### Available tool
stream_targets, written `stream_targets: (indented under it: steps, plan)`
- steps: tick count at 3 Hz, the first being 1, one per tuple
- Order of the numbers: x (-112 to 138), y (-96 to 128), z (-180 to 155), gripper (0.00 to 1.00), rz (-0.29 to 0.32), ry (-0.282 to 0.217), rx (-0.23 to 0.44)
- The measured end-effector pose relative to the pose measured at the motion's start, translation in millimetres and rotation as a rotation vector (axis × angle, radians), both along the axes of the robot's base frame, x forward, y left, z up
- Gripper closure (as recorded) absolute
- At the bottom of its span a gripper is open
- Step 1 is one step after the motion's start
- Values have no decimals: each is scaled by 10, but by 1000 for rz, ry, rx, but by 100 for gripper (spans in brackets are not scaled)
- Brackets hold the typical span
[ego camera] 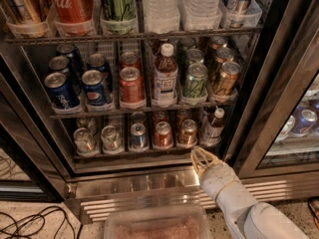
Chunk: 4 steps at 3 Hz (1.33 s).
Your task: Pick orange can from bottom shelf of fridge
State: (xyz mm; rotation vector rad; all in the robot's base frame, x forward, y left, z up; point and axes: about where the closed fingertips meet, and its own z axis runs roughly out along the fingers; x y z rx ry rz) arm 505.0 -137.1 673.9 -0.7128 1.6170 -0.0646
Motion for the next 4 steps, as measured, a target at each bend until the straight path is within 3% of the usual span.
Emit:
stream_targets:
  steps: [1, 2, 4]
  plan:
    - [48, -20, -121, 94, -23, -22, 68]
    - [87, -14, -223, 76, -37, -38, 126]
    - [183, 0, -378, 52, -49, -54, 170]
